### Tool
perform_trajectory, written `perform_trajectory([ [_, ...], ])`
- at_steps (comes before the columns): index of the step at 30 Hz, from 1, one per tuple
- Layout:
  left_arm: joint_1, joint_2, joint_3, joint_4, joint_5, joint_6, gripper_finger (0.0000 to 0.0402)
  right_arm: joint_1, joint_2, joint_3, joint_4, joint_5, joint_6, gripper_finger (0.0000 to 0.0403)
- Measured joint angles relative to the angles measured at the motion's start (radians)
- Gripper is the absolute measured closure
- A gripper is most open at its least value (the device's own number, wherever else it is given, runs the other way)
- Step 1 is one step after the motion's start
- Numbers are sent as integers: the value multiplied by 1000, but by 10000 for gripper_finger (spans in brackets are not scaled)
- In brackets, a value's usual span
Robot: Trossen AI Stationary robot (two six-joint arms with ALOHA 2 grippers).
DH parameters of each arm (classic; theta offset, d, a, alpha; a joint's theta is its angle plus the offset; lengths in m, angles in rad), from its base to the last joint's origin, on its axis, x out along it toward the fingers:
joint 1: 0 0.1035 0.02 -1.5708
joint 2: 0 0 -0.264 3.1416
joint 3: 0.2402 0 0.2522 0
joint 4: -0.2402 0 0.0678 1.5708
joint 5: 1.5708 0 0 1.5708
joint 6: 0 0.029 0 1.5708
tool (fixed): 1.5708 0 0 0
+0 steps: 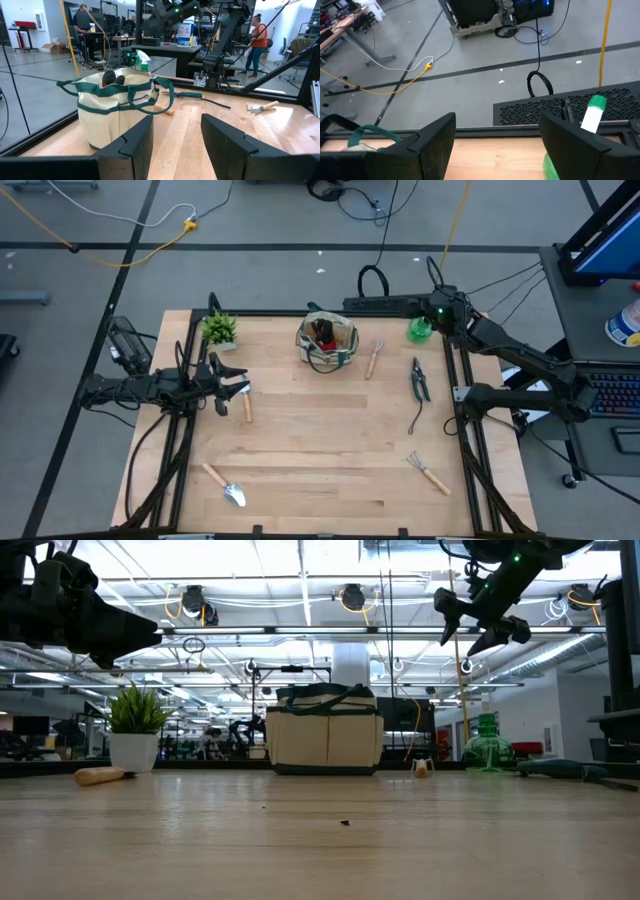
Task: Pick & Place Garden tools in Gardening bag
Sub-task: Put the green spray bottle into the gardening bag
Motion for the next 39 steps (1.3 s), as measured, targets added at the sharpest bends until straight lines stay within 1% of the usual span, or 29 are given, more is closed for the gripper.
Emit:
perform_trajectory([
  [1,0,0,0,0,0,0,231,-2,0,0,-4,-6,12,124],
  [6,0,0,0,0,0,2,231,-31,6,0,-48,-128,107,124],
  [9,0,0,0,0,-4,2,231,-54,10,0,-67,-180,144,124],
  [13,0,0,0,0,-7,12,231,-87,10,0,-74,-202,148,124],
  [23,0,0,0,0,-8,85,231,-150,10,0,-73,-210,138,124],
  [32,0,0,0,0,-8,85,231,-155,10,0,-76,-205,73,124],
  [35,0,0,0,0,-8,85,231,-155,10,0,-81,-204,38,124],
  [39,0,0,0,0,-8,85,231,-155,10,0,-82,-204,-59,124],
])
